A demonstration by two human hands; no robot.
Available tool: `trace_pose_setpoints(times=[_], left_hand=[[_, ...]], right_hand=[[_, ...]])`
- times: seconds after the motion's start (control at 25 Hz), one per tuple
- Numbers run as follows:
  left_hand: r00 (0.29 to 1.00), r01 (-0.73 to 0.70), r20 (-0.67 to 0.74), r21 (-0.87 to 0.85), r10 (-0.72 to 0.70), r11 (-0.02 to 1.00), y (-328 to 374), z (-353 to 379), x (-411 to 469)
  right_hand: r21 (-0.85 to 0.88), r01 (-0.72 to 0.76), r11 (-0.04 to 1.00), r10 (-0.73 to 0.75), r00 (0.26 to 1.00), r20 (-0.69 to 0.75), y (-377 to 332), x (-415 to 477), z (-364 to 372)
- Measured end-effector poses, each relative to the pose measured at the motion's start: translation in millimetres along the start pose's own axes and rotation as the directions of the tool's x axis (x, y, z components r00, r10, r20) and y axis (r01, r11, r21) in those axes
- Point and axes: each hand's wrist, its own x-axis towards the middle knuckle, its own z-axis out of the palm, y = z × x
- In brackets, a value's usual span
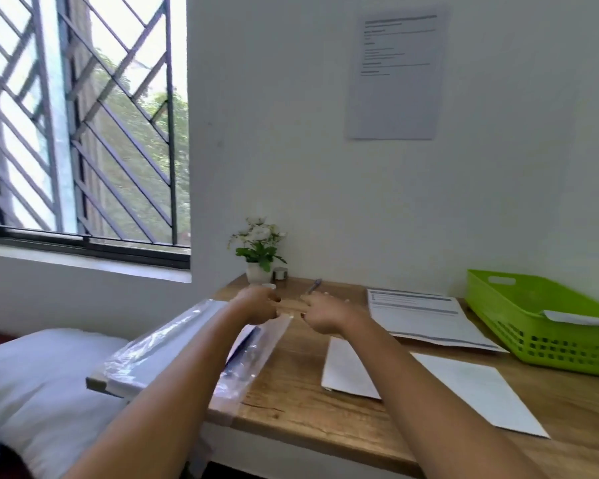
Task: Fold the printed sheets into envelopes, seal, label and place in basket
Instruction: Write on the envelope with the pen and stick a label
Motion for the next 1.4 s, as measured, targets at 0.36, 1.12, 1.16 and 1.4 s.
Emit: trace_pose_setpoints(times=[0.36,1.12,1.16,1.4], left_hand=[[0.963,0.163,-0.158,-0.300,-0.218,0.940,-73,42,38],[0.987,-0.142,-0.115,-0.954,0.116,0.265,22,-8,12],[0.981,-0.140,-0.105,-0.963,0.160,0.229,36,-11,11],[0.937,-0.153,-0.024,-0.924,0.348,0.350,100,-2,11]], right_hand=[[0.131,-0.080,0.988,0.076,0.996,0.037,-32,114,39],[0.476,0.311,0.823,0.030,0.812,-0.583,26,16,-15],[0.619,0.313,0.721,0.119,0.824,-0.555,36,6,-21],[0.793,0.370,0.484,0.146,0.859,-0.490,99,-29,-28]])
